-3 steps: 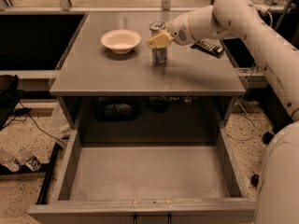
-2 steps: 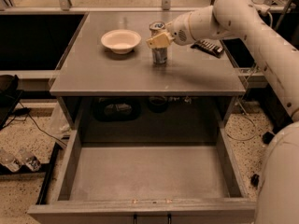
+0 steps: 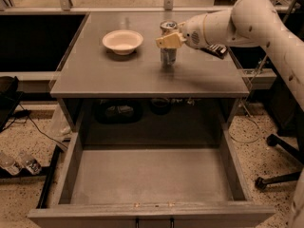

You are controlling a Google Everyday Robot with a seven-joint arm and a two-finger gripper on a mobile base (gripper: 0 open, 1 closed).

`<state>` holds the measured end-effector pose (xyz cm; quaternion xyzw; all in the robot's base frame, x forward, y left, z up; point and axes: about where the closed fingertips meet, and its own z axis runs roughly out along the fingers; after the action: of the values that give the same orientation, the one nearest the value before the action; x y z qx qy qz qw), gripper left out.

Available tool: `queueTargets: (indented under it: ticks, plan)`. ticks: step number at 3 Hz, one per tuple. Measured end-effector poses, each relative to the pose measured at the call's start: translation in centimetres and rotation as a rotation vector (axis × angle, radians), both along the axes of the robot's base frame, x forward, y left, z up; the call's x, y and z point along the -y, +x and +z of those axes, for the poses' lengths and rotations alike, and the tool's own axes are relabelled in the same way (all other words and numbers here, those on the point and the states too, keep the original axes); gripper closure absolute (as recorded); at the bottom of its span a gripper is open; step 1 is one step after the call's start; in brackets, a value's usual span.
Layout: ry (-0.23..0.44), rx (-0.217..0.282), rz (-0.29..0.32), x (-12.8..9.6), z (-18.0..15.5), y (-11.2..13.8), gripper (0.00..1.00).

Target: Place redbull can into top drawer

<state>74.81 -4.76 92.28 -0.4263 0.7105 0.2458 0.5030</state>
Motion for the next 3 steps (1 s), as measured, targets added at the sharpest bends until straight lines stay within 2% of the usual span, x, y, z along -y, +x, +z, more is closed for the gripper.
queueTargets:
  ticks: [1,2,3]
  plan:
    - [0.046,0.029,-0.031,2.0,2.0,-1.9,1.00]
    - [0.054,0.055,-0.058,4.2,3.2,-4.9,1.00]
    - [0.047,0.069,-0.094,6.3,3.6,-9.3,1.00]
